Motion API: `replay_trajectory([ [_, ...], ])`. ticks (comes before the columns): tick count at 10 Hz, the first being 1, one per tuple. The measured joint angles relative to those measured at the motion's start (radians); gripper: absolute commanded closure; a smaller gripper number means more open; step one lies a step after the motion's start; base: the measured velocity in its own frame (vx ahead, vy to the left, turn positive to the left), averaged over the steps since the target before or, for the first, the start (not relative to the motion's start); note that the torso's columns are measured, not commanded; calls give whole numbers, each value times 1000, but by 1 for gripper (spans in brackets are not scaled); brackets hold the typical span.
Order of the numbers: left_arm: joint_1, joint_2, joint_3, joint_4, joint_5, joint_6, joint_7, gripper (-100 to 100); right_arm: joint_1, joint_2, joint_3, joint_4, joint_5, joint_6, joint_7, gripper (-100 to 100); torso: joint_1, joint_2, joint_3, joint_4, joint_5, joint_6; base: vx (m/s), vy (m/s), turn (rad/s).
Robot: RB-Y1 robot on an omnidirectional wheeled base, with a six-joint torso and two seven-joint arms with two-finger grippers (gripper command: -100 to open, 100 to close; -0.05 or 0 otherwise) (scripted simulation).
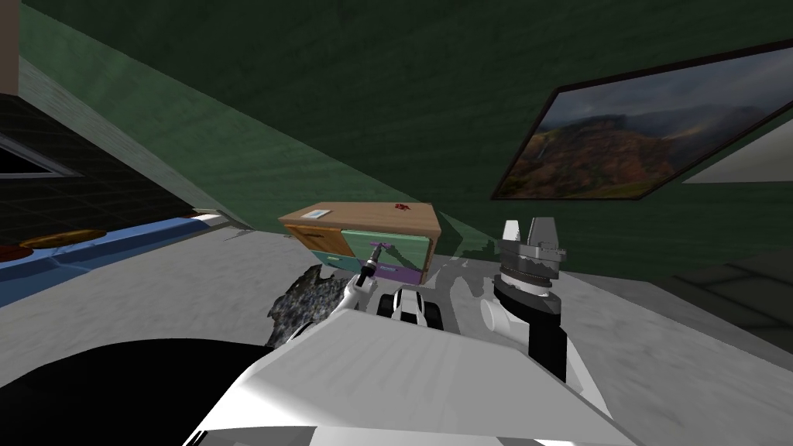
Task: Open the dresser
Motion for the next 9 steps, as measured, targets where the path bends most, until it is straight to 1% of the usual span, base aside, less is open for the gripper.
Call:
replay_trajectory([
  [1,23,-5,-1,-26,-4,6,-2,100,0,0,0,0,0,0,0,0,0,0,0,-1,0,-1,44,36,4],
  [3,65,-30,1,-70,-17,7,-18,100,0,0,0,0,0,0,0,0,1,0,0,-1,0,-1,34,27,-5],
  [4,77,-34,0,-86,-19,12,-21,100,0,0,0,0,0,0,0,0,1,0,0,-1,0,-1,32,35,2],
  [6,120,-53,-2,-146,-32,35,-30,100,0,0,0,0,0,0,0,0,1,1,1,1,0,-2,24,21,-8],
  [7,131,-57,-3,-159,-34,38,-33,100,0,0,0,0,0,0,0,0,1,2,2,0,0,-3,22,29,-1],
  [8,162,-67,-5,-203,-42,56,-37,100,0,0,0,0,0,0,0,0,2,3,2,2,-1,-3,37,28,-16],
  [9,186,-74,-7,-227,-47,60,-42,100,0,0,0,0,0,0,0,0,2,3,2,2,-1,-4,13,4,-9],
])
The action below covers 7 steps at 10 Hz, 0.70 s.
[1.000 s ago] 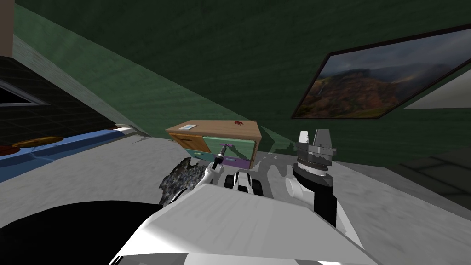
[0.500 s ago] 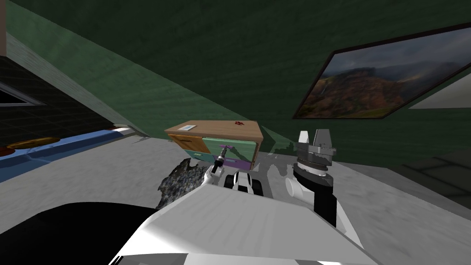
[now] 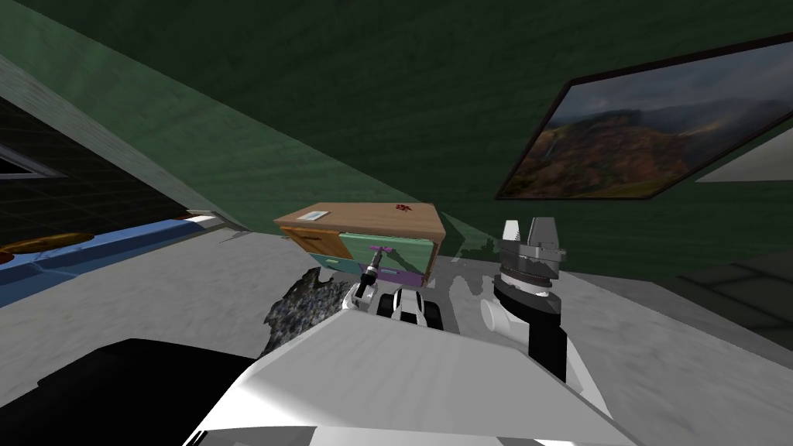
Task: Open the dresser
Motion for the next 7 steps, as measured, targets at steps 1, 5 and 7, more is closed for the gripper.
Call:
replay_trajectory([
  [1,1,-1,-1,-4,0,-3,-1,100,0,0,0,0,0,0,0,0,-1,2,1,2,-1,1,-108,-3,19],
  [5,-13,10,-5,-31,-1,52,13,100,0,0,0,0,0,0,0,0,-3,6,3,5,-2,1,-153,-10,16],
  [7,-9,12,-8,-38,-2,59,15,100,0,0,0,0,0,0,0,0,-5,4,1,5,-3,2,-131,5,23],
])
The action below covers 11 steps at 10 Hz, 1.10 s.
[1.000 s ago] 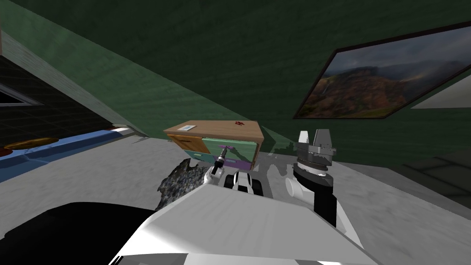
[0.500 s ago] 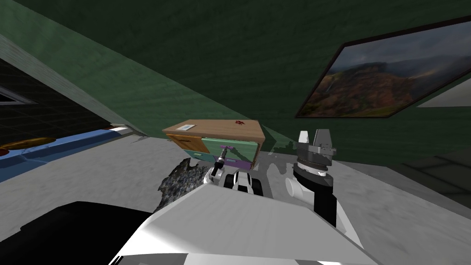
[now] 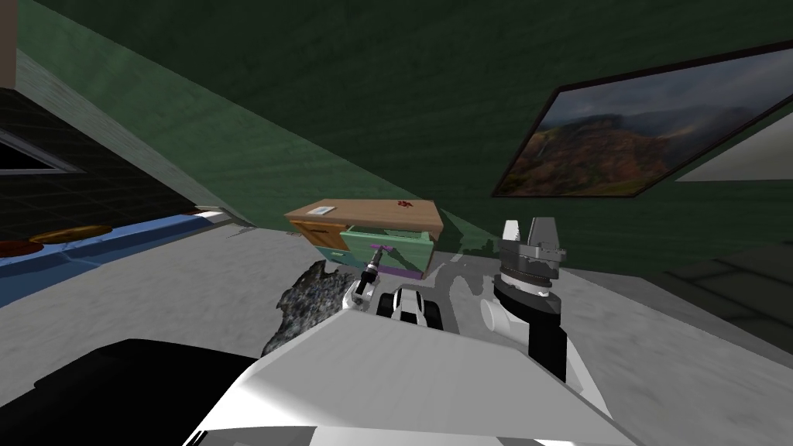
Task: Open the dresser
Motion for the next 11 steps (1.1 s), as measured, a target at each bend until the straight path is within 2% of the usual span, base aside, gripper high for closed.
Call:
replay_trajectory([
  [4,11,6,-10,-18,-2,7,6,100,0,0,0,0,0,0,0,0,3,3,3,0,1,-2,-159,11,13],
  [5,14,5,-11,-17,-2,8,7,-100,0,0,0,0,0,0,0,0,2,-3,-1,1,0,-1,-90,-21,-64],
  [11,-179,58,30,201,27,-15,30,-100,0,0,0,0,0,0,0,0,-1,3,2,2,0,1,-101,-22,-52],
])
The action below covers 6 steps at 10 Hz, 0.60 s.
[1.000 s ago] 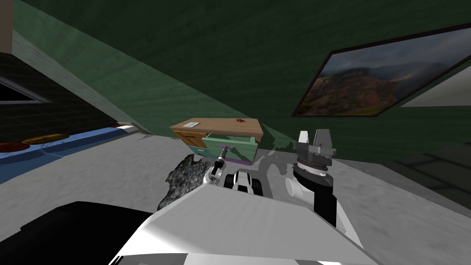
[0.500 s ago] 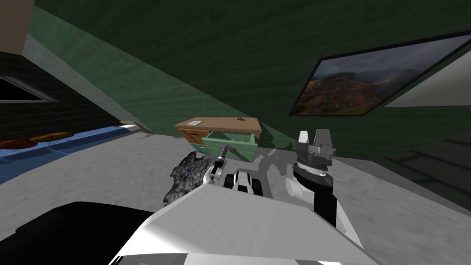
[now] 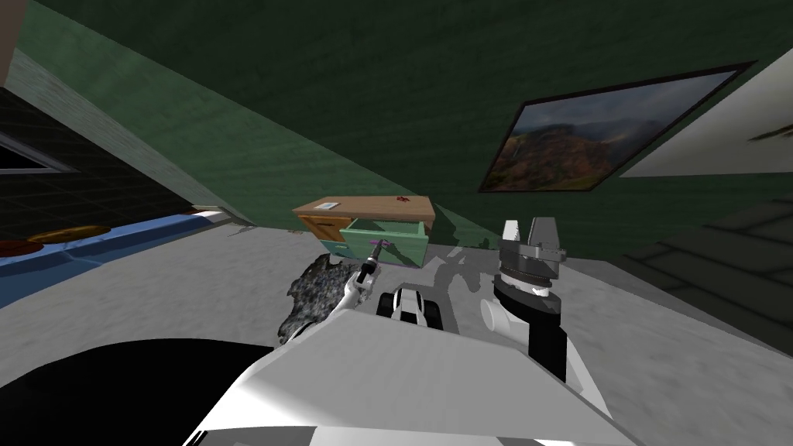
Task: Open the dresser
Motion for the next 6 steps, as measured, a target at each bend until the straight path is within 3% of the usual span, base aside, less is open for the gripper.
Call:
replay_trajectory([
  [6,-170,48,35,169,25,-2,20,-100,0,0,0,0,0,0,0,0,-1,-1,-1,0,0,0,-78,-18,-41],
])
